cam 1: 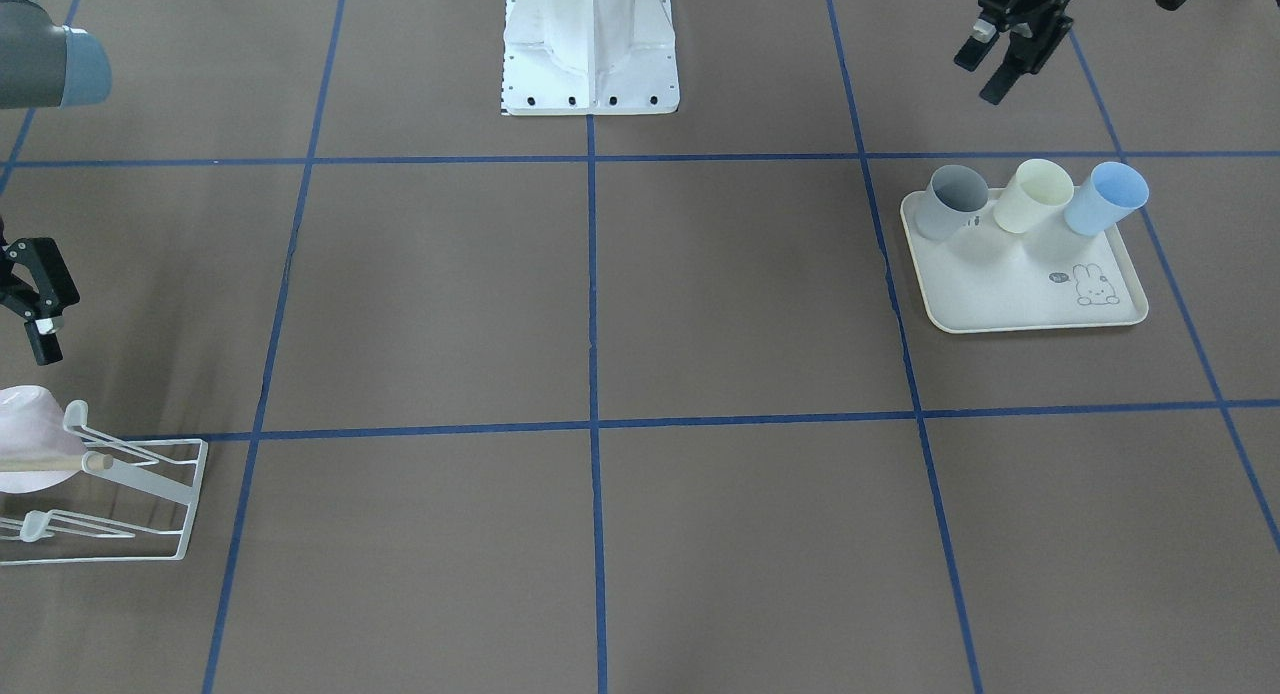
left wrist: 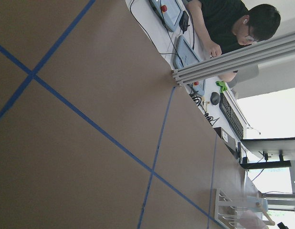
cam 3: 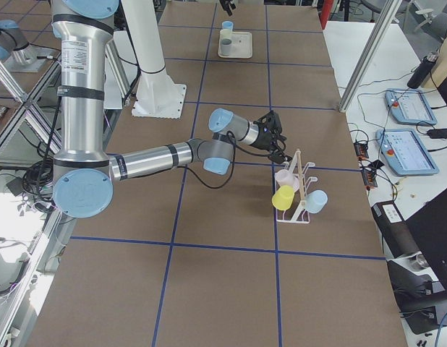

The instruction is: Transfer IKEA cup to right arm and place on rack

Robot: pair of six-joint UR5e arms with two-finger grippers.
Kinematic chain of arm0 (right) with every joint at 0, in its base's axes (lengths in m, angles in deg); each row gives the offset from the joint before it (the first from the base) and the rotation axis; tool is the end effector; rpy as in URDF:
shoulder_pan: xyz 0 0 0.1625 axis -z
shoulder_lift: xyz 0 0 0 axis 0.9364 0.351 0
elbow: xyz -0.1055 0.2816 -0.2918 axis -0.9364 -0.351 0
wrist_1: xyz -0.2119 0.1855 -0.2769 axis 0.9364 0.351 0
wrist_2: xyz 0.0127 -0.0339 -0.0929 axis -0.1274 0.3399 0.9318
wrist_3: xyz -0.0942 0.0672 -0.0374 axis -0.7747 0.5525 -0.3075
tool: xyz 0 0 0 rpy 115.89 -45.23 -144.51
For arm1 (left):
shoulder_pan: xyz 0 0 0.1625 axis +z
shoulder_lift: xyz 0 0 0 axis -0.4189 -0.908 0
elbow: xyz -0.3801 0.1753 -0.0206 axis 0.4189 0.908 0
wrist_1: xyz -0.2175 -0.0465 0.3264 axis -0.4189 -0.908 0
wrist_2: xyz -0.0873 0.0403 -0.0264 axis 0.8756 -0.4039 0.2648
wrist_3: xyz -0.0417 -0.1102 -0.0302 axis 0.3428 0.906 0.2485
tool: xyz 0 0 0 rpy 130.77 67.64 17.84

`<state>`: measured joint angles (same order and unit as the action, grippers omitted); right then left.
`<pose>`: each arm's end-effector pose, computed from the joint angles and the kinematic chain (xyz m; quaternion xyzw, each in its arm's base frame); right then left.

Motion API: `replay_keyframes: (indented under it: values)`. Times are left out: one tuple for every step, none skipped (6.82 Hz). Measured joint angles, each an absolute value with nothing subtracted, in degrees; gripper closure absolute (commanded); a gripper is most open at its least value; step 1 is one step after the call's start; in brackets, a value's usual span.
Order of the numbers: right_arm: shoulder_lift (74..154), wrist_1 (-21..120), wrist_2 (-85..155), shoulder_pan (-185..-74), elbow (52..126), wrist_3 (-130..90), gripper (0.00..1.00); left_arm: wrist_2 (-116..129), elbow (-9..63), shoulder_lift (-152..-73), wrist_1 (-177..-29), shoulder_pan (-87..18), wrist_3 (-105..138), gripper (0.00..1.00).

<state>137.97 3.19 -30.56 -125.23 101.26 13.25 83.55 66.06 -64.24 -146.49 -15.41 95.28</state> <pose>-0.1590 -0.4765 0.4512 0.4408 -0.3823 0.1179 0.8035 0.1528 -0.2801 0.3745 0.1496 0.6356 -0.2386 0.7189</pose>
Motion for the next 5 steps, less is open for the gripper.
replay_keyframes:
  values:
    - [138.04,7.86,-35.88,-127.44,105.13,13.29,0.0,89.53,65.49,-58.93,-146.51,-18.72,86.49,0.0]
    - [137.6,11.66,-42.54,-130.19,107.77,13.43,0.0,95.24,63.78,-54.88,-146.52,-21.73,77.47,0.0]
    - [136.65,13.86,-48.8,-132.44,108.86,13.83,0.0,100.4,60.67,-52.87,-146.53,-25.01,68.35,0.0]
    - [134.84,14.99,-53.56,-133.54,109.18,16.08,0.0,104.86,56.52,-52.24,-146.53,-27.81,58.6,0.0]
    - [132.17,15.4,-57.76,-133.89,109.12,21.17,0.0,108.03,52.47,-52.19,-146.51,-29.62,49.17,0.0]
